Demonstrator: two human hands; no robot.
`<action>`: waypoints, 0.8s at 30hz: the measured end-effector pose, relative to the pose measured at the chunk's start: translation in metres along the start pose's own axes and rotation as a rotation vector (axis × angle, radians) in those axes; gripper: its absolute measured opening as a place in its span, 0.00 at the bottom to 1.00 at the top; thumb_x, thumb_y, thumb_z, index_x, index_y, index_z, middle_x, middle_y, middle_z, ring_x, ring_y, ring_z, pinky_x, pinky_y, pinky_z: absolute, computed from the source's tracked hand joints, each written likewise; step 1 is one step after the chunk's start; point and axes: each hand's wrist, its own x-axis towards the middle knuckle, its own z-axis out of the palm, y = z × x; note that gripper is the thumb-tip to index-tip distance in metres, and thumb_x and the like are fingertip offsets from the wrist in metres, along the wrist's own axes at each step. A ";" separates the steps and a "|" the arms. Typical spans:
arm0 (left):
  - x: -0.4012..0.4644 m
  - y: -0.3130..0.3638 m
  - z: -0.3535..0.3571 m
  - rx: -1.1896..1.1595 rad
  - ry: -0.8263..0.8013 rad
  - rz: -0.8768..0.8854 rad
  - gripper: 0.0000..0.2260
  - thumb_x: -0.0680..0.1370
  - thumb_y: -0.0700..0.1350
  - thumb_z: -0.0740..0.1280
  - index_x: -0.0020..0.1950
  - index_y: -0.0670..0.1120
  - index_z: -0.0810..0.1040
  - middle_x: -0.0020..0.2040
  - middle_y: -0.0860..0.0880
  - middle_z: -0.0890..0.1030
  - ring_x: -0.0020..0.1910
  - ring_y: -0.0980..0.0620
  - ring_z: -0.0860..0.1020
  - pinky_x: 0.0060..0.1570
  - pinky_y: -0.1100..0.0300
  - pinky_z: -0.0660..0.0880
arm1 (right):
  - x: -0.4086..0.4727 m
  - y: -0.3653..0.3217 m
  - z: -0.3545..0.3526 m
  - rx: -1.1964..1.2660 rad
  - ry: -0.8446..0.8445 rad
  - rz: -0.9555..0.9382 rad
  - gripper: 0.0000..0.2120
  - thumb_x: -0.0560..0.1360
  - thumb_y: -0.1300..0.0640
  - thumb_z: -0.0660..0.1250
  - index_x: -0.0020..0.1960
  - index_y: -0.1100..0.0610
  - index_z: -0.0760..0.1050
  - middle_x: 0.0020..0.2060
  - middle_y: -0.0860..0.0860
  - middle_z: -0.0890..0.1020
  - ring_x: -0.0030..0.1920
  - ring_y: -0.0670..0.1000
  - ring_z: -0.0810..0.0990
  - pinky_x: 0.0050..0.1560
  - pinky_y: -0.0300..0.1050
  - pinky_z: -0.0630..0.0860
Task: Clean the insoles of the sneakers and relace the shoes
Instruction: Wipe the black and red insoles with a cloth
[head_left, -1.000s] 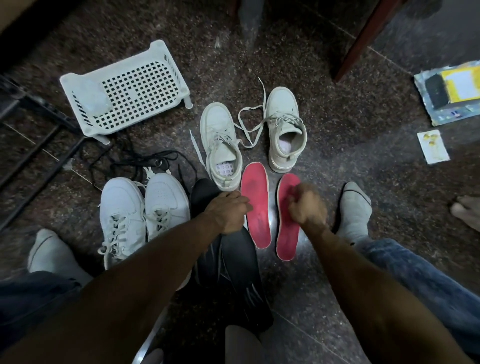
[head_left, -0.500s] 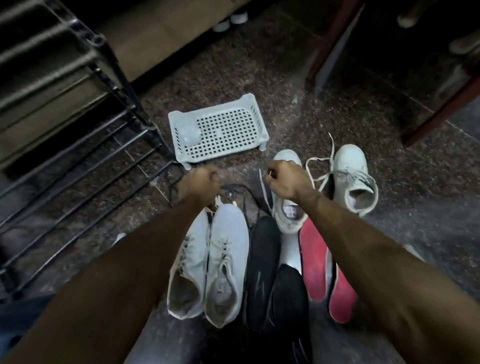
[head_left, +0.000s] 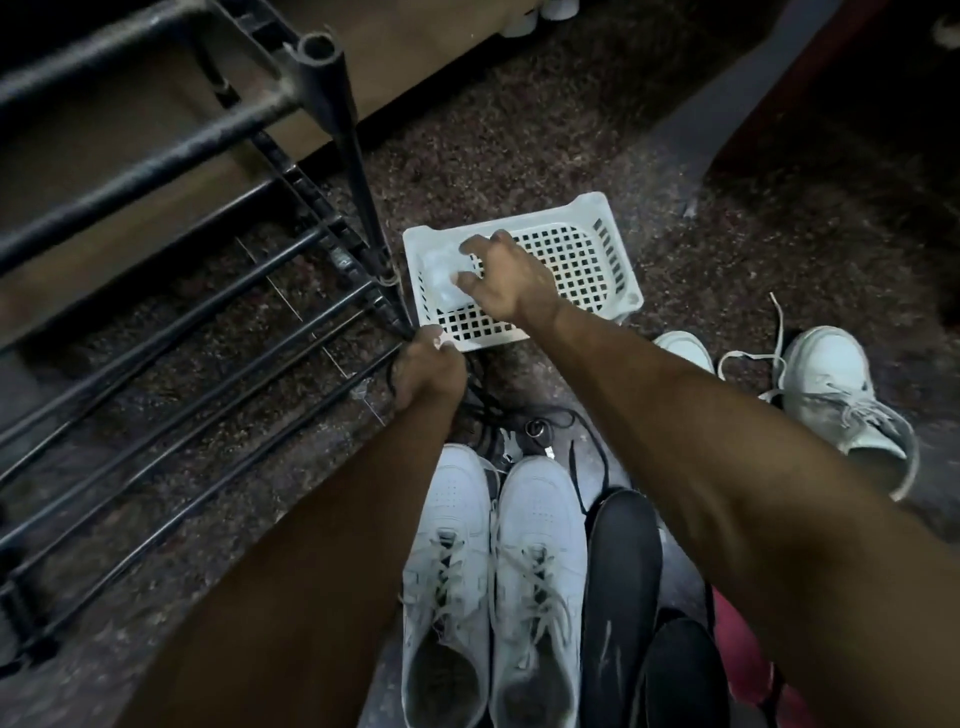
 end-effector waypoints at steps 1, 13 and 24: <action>0.002 -0.001 0.000 0.012 0.001 0.010 0.16 0.82 0.46 0.56 0.68 0.50 0.73 0.68 0.41 0.74 0.66 0.39 0.72 0.64 0.47 0.68 | 0.007 -0.004 0.003 -0.035 -0.031 -0.002 0.25 0.78 0.43 0.62 0.71 0.51 0.67 0.65 0.55 0.69 0.62 0.58 0.75 0.55 0.53 0.75; 0.009 -0.013 -0.013 -0.051 -0.001 0.029 0.13 0.81 0.46 0.57 0.60 0.57 0.77 0.60 0.46 0.79 0.56 0.42 0.77 0.46 0.55 0.71 | 0.017 -0.005 0.036 0.641 0.282 0.260 0.10 0.76 0.58 0.64 0.35 0.51 0.73 0.39 0.51 0.79 0.41 0.52 0.78 0.48 0.47 0.77; -0.045 0.008 -0.013 -0.637 0.045 -0.061 0.17 0.78 0.60 0.59 0.51 0.51 0.81 0.52 0.45 0.81 0.49 0.42 0.79 0.45 0.52 0.74 | -0.088 0.017 -0.015 1.510 0.100 0.419 0.02 0.69 0.60 0.63 0.42 0.58 0.72 0.42 0.58 0.76 0.43 0.57 0.77 0.36 0.50 0.81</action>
